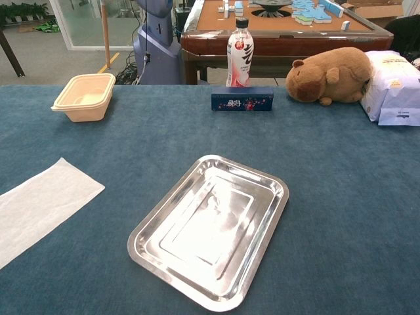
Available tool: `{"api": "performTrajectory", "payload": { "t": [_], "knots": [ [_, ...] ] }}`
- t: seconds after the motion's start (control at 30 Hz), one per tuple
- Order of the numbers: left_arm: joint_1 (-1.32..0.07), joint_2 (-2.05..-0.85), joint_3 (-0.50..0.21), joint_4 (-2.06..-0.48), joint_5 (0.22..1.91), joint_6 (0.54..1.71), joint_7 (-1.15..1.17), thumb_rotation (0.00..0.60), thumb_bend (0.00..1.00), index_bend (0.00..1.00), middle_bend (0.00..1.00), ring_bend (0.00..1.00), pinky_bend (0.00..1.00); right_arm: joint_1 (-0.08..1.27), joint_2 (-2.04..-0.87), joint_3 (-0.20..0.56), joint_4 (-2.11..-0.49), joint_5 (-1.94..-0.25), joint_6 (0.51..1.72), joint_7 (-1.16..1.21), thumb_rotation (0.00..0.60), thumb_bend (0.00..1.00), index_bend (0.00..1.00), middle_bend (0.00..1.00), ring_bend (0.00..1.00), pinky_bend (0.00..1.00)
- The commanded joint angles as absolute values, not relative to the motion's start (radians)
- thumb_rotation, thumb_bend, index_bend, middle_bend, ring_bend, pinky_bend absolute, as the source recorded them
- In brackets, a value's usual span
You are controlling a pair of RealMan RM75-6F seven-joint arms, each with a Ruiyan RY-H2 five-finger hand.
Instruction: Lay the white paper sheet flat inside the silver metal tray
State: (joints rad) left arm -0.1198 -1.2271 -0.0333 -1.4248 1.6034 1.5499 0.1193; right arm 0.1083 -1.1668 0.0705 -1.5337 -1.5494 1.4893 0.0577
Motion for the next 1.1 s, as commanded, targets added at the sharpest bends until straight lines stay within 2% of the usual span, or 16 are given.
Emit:
{"api": "performTrajectory", "payload": {
  "t": [0.03,0.2,0.3,0.43,0.7,0.8,0.97,1.1],
  "knots": [
    [-0.117,-1.226,-0.031,-1.426,1.605,1.554,0.119,0.6,0.09,0.19,0.23,0.15,0.33,0.107,-1.166,0.067,-1.538,-1.559,1.497,0.062,0.6,0.06,0.48,0.49,0.39,0.42],
    [-0.111,-1.223,-0.033,-1.429,1.602,1.565,0.114,0.6,0.09,0.1,0.23,0.15,0.33,0.116,-1.169,0.063,-1.536,-1.559,1.478,0.063,0.6,0.06,0.48,0.49,0.39,0.42],
    [-0.114,-1.225,-0.032,-1.427,1.607,1.566,0.115,0.6,0.09,0.08,0.24,0.18,0.37,0.12,-1.168,0.062,-1.536,-1.556,1.47,0.066,0.6,0.06,0.48,0.49,0.4,0.42],
    [-0.12,-1.239,-0.026,-1.411,1.636,1.575,0.118,0.6,0.09,0.09,0.28,0.2,0.42,0.114,-1.162,0.064,-1.541,-1.556,1.485,0.076,0.6,0.06,0.48,0.49,0.39,0.42],
    [-0.158,-1.257,0.021,-1.331,1.744,1.566,0.064,0.6,0.09,0.16,0.25,0.16,0.42,0.089,-1.144,0.062,-1.561,-1.575,1.541,0.097,0.6,0.06,0.48,0.49,0.4,0.42],
    [-0.181,-1.257,0.04,-1.299,1.784,1.549,0.05,0.6,0.09,0.17,0.19,0.14,0.41,0.084,-1.142,0.063,-1.562,-1.573,1.549,0.098,0.6,0.06,0.48,0.49,0.4,0.42],
    [-0.214,-1.269,0.061,-1.246,1.819,1.507,0.064,0.6,0.09,0.19,0.03,0.02,0.33,0.077,-1.141,0.062,-1.563,-1.568,1.552,0.09,0.6,0.06,0.48,0.49,0.39,0.42],
    [-0.228,-1.285,0.078,-1.218,1.83,1.478,0.072,0.6,0.09,0.2,0.0,0.0,0.26,0.074,-1.141,0.062,-1.564,-1.567,1.555,0.085,0.6,0.06,0.48,0.49,0.39,0.42]
  ]
}}
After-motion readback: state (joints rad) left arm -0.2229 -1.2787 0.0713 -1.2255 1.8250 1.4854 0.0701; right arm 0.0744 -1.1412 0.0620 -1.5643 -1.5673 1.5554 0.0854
